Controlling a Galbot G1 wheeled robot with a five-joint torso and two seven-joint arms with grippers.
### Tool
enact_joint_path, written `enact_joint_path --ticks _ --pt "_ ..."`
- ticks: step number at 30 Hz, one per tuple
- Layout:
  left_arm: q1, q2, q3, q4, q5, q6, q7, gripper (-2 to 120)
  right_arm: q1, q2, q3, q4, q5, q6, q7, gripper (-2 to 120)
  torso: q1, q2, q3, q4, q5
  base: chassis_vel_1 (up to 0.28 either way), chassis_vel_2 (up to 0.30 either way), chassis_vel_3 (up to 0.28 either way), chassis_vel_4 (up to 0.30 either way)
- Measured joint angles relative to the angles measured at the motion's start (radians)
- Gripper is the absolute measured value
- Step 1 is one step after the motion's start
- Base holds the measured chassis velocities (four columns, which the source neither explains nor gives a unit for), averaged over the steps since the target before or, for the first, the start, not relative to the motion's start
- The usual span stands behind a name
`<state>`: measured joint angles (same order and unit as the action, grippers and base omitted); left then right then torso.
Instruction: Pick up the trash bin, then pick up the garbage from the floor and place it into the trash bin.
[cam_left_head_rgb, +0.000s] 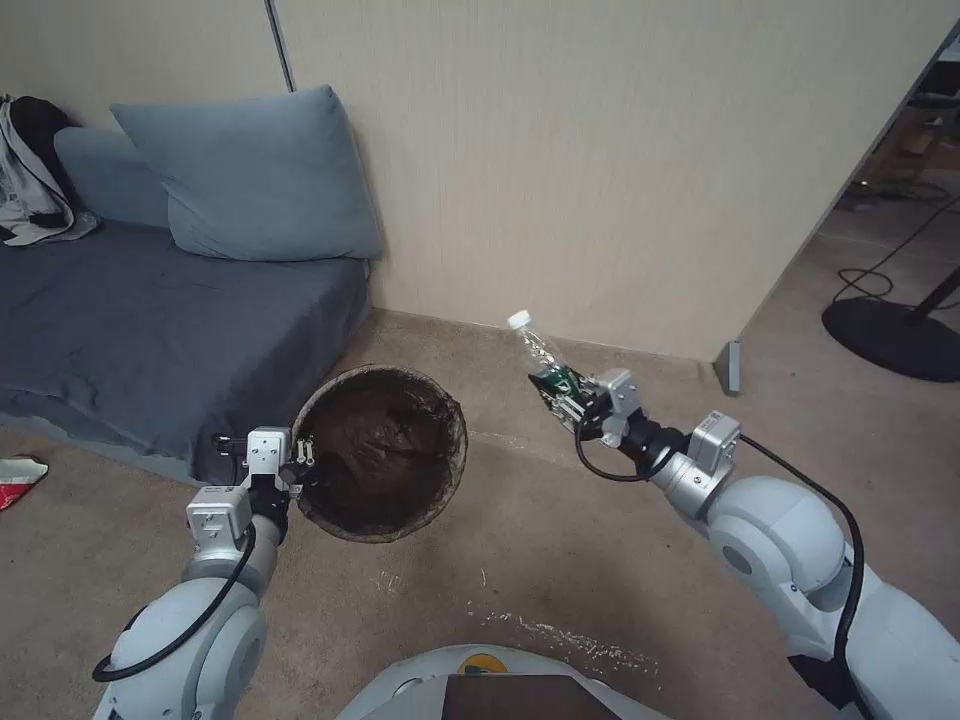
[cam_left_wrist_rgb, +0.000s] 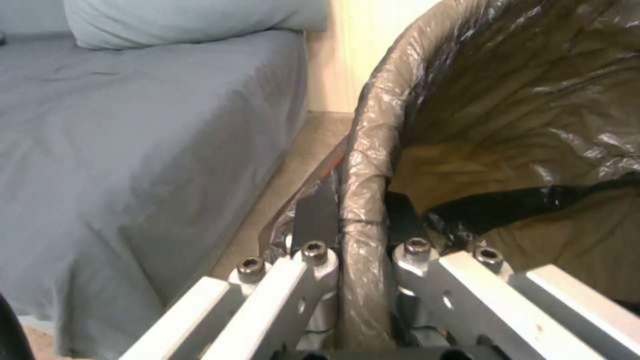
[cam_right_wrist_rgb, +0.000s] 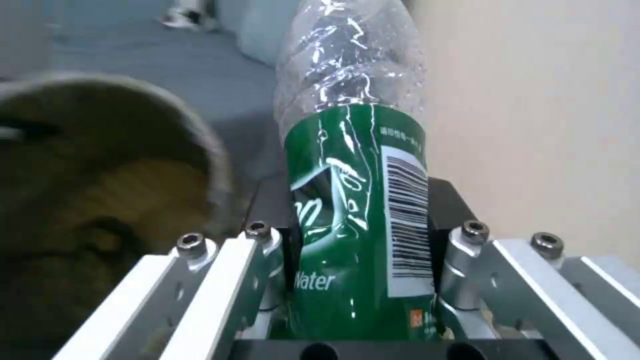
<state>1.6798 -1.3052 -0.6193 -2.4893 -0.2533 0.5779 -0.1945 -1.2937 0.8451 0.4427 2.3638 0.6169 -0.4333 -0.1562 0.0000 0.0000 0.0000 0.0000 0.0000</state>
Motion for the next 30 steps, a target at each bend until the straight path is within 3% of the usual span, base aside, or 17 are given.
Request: enact_joint_path --ticks 6,14,30 --pt "-0.009 0.006 0.001 0.003 0.004 0.0 0.0 3 0.075 -0.021 -0.1 0.043 0.038 -0.034 -0.013 28 0.0 0.0 0.0 -0.0002 -0.0001 0.0 0.0 0.0 0.0" --pt "-0.01 0.009 0.007 0.011 0.018 0.0 0.0 3 0.244 -0.034 -0.358 0.041 0.046 -0.065 0.008 28 0.0 0.0 0.0 0.0002 0.0 0.0 0.0 0.0 0.0" --pt "-0.005 -0.002 0.023 0.016 0.04 -0.003 0.002 3 0.398 0.0 -0.601 0.024 0.069 -0.112 0.089 28 0.0 0.0 0.0 0.0001 -0.0001 0.0 0.0 0.0 0.0"
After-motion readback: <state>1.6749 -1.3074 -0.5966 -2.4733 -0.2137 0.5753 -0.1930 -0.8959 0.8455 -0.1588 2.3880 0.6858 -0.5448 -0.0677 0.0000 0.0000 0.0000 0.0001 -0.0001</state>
